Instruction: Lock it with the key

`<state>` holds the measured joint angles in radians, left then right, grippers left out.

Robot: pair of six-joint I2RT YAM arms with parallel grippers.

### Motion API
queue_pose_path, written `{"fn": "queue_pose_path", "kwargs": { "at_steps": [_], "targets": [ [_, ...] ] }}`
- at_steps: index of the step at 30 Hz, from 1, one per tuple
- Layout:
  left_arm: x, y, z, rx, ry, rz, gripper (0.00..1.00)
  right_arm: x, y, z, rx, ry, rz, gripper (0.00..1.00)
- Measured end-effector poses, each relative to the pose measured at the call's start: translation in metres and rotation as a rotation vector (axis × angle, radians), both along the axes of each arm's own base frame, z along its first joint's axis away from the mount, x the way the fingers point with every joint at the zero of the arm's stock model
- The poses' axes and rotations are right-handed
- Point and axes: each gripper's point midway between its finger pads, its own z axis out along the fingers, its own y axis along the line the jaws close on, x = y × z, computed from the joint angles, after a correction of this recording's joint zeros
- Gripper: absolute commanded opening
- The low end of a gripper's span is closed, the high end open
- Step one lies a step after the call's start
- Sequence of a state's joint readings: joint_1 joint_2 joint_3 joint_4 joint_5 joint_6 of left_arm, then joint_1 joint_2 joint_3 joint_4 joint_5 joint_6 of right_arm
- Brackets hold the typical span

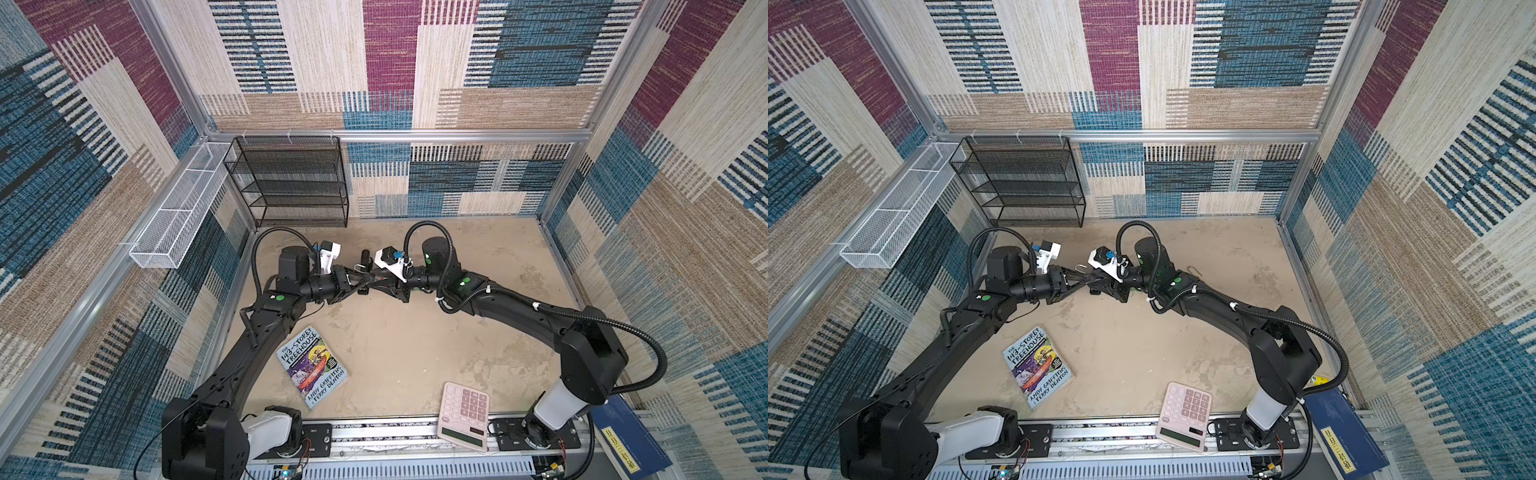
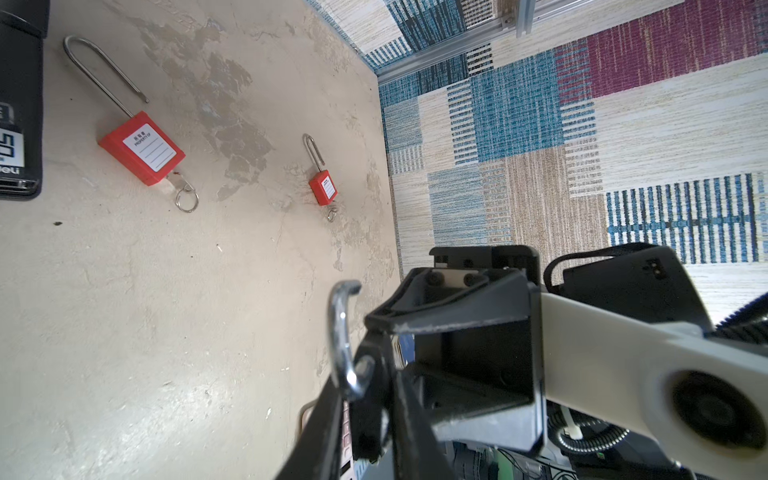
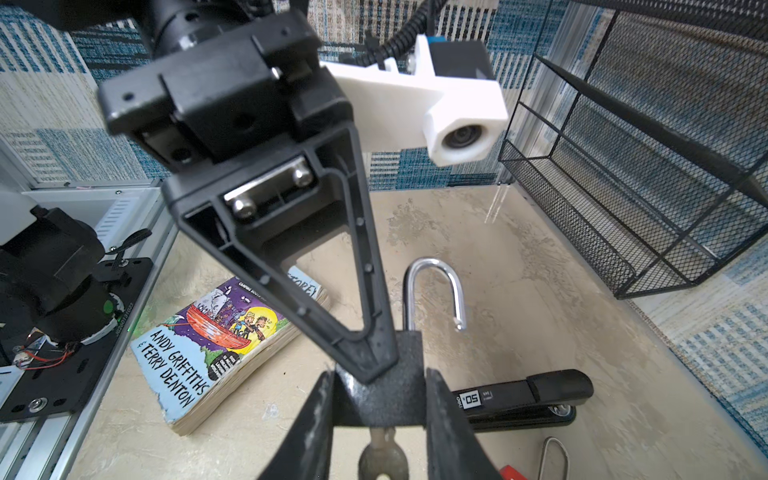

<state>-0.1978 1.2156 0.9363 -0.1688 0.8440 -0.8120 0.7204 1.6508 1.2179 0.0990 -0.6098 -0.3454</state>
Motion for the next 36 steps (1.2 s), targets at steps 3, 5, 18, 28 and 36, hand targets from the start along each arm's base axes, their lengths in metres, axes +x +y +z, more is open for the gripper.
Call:
{"fn": "queue_pose_path", "kwargs": {
  "at_steps": [3,5,18,28,36],
  "targets": [
    [0.000,-0.001,0.002,-0.001,-0.004,-0.002,0.00,0.001,0.000,0.000,-0.003,0.003,-0.002,0.27],
    [0.001,-0.001,0.003,-0.001,-0.007,-0.003,0.00,0.001,0.000,0.000,-0.004,0.004,-0.003,0.32],
    [0.003,-0.002,0.013,-0.003,-0.090,-0.010,0.00,-0.010,-0.027,0.013,0.053,0.063,-0.041,0.83],
    [0.003,-0.023,0.063,-0.123,-0.403,-0.119,0.00,-0.028,-0.079,0.073,0.368,0.268,-0.108,0.85],
    [0.000,-0.035,0.107,-0.288,-0.619,-0.154,0.00,-0.034,-0.087,0.117,0.527,0.393,-0.073,0.82]
  ]
}}
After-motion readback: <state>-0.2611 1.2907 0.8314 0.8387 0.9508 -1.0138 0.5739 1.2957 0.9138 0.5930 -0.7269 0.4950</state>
